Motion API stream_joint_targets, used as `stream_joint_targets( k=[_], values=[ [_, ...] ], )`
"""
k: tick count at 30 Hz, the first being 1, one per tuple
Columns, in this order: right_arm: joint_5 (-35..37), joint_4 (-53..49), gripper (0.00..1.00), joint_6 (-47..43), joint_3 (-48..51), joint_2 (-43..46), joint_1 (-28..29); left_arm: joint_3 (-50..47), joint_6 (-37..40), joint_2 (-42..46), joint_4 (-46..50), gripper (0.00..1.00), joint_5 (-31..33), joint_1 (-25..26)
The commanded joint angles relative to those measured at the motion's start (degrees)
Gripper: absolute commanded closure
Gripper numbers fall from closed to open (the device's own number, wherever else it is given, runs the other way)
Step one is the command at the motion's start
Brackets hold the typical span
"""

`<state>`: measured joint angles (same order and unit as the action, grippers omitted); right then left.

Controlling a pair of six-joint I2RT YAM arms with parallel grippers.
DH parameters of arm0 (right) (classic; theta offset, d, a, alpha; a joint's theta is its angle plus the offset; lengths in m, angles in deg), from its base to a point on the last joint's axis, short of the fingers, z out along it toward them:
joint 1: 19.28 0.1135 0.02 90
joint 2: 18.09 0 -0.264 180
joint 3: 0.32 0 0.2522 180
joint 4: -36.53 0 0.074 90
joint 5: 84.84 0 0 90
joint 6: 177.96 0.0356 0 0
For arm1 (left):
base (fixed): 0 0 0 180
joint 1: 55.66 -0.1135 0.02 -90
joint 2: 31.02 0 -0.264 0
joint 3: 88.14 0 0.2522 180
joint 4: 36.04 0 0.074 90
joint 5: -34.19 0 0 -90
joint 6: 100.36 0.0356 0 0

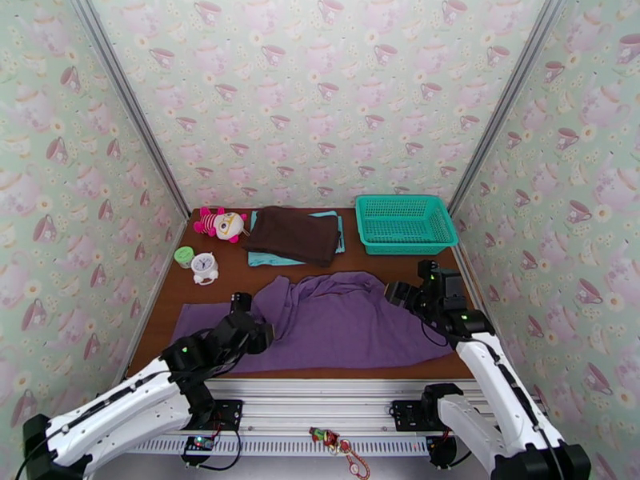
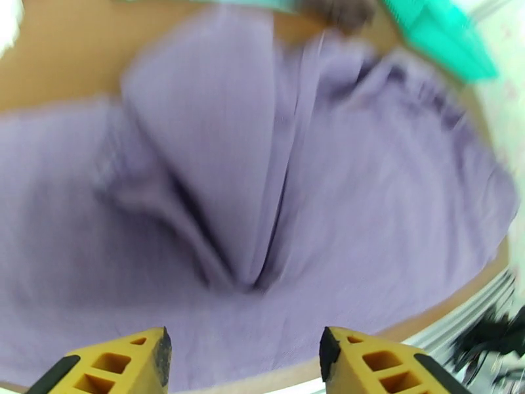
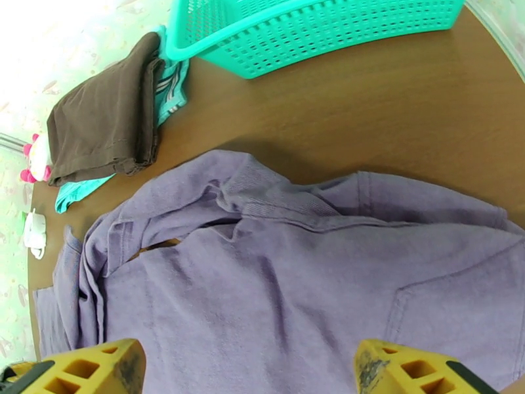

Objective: Fold and stack the trousers

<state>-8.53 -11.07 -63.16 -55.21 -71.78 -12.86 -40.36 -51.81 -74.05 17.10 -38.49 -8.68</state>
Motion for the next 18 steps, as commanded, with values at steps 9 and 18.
stream_joint_targets(
  k=[9, 18],
  values=[
    [-1.93, 2.78, 0.12, -1.51, 0.43, -2.24, 2.37, 0.20, 2.57, -19.52, -5.79, 0.41, -10.43, -3.92],
    [-2.04, 1.91, 0.11, -2.35, 0.41, -1.75, 2.57, 1.34, 0.26, -30.61, -11.40, 0.52, -11.96, -4.46]
  ],
)
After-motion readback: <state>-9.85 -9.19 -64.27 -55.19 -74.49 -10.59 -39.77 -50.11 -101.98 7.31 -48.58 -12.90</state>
